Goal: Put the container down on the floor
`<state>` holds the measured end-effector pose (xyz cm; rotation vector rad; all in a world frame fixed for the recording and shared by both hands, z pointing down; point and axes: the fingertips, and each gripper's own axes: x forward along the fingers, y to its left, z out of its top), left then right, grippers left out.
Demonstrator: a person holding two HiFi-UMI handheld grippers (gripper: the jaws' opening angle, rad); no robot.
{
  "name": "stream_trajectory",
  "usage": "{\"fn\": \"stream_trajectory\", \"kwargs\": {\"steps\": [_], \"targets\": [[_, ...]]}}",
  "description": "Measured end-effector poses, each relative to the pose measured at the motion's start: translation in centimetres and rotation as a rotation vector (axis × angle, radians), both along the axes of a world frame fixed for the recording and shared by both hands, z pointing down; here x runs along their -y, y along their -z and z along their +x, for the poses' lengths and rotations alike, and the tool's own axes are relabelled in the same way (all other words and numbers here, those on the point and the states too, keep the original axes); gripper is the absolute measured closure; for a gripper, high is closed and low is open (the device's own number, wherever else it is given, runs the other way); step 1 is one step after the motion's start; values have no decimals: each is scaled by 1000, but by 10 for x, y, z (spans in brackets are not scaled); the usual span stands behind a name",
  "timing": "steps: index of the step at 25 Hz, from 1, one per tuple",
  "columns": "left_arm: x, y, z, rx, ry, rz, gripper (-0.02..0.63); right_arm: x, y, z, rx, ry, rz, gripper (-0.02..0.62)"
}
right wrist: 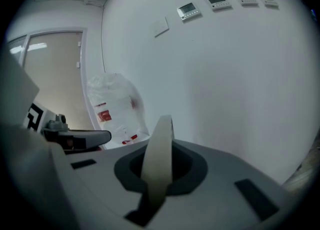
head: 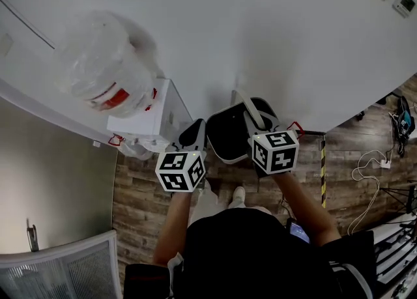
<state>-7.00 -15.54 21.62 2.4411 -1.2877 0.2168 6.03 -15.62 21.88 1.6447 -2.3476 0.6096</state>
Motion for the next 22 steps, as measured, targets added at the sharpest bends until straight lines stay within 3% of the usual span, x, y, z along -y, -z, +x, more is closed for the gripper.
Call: {"fn": "stream_trajectory", "kwargs": {"steps": [8,18,22], "targets": [[32,-26,-6,10,-87,-51,589,18,-22,-21,-13,-24,-50,566],[60,-97,-21,-14,-111,-173,589,46,-89,-42,-45,-49,-175,566],[70,-127,-30,21,-105,-193,589,54,-127,-46,-65,-57,-232,566]]}}
